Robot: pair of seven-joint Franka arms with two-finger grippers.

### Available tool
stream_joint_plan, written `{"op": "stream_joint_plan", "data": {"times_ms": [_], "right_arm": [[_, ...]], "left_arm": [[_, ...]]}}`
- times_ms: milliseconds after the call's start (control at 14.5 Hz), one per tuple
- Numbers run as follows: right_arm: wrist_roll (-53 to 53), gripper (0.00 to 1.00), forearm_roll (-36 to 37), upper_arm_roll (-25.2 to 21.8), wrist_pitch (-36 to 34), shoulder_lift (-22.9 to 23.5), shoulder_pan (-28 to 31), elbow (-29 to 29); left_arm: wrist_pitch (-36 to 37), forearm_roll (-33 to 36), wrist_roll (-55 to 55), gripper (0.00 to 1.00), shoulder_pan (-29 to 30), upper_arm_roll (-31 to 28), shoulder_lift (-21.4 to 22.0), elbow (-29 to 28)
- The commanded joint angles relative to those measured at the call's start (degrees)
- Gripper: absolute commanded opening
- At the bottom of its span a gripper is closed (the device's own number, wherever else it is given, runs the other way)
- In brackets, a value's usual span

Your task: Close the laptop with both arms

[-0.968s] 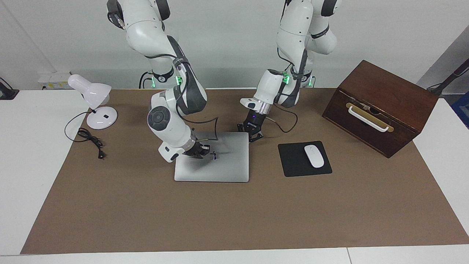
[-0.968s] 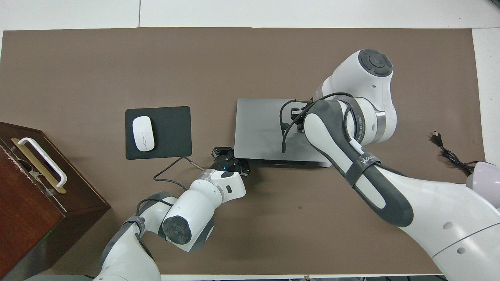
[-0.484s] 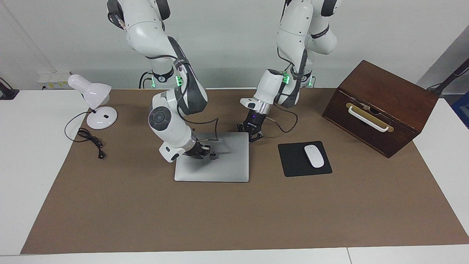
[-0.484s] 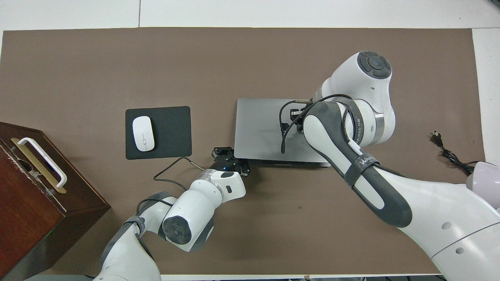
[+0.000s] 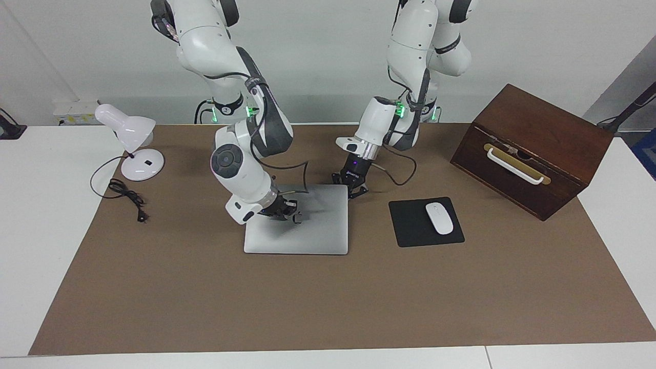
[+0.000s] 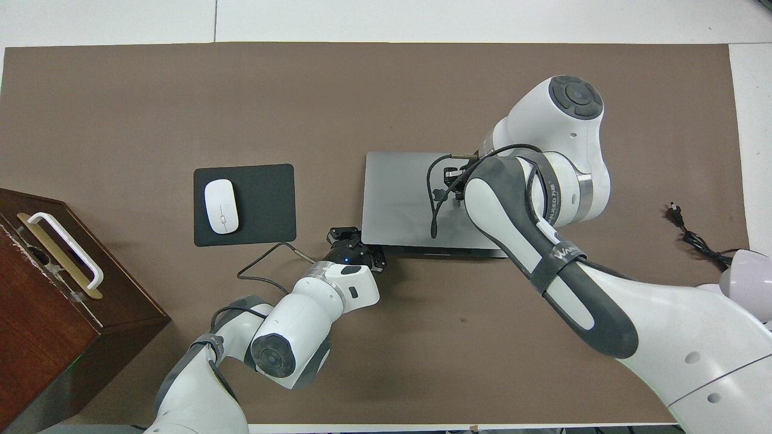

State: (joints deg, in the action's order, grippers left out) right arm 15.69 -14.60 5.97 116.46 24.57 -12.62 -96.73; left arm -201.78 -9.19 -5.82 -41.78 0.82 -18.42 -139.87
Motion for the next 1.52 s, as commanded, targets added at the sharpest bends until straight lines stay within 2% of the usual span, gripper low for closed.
{"op": "stream_joint_plan", "data": {"times_ms": [0,346,415,553,622,691,760,899,1037,1175,1452], "right_arm": [[0.9,0.0,-0.2,-0.2,-2.0,-2.3,0.1,0.4],[0.8,0.0,1.9,-0.5,-8.2,-7.4,2.2,2.1],[0.8,0.08,2.1,-0.5,-9.1,-8.4,2.3,2.1],[0.9,0.45,3.9,-0.6,-10.4,-10.7,2.3,2.0],[0.7,0.58,5.8,-0.5,-11.2,-12.0,2.4,2.0],[0.7,0.77,7.6,-0.4,-11.6,-13.2,2.4,1.9],[0.6,1.0,8.9,-0.4,-12.6,-14.2,2.3,1.9],[0.6,1.0,10.3,-0.5,-14.7,-16.0,2.4,1.9],[0.6,1.0,11.3,-0.5,-16.6,-18.1,2.9,1.9],[0.7,1.0,11.3,-0.4,-18.4,-19.5,3.9,1.9],[0.1,1.0,11.3,-0.2,-19.0,-22.0,5.4,1.5]], "left_arm": [[1.2,-0.8,-1.6,0.0,-0.3,-0.9,-3.2,-3.2],[1.2,-0.8,-1.0,0.0,-0.1,-0.9,-3.0,-3.1],[1.3,-0.8,-0.9,0.0,-0.2,-0.9,-2.5,-3.1],[1.7,-0.8,-0.9,0.0,0.9,-0.7,-0.9,-3.2],[1.7,-0.8,-0.9,0.0,0.9,-0.7,-0.3,-3.8],[1.7,-0.8,-0.9,0.0,0.9,-0.7,0.2,-4.2],[1.8,-0.8,-0.9,0.0,0.9,-0.7,0.7,-4.6],[2.9,-0.8,-0.8,0.0,1.3,-0.7,2.5,-5.5],[7.9,-0.8,-0.8,0.0,1.3,-0.7,6.0,-5.7],[16.8,-0.8,-0.9,0.0,2.5,-0.7,11.6,-5.9],[39.1,-0.8,-1.6,0.0,5.2,-0.9,24.4,-5.4]]}}
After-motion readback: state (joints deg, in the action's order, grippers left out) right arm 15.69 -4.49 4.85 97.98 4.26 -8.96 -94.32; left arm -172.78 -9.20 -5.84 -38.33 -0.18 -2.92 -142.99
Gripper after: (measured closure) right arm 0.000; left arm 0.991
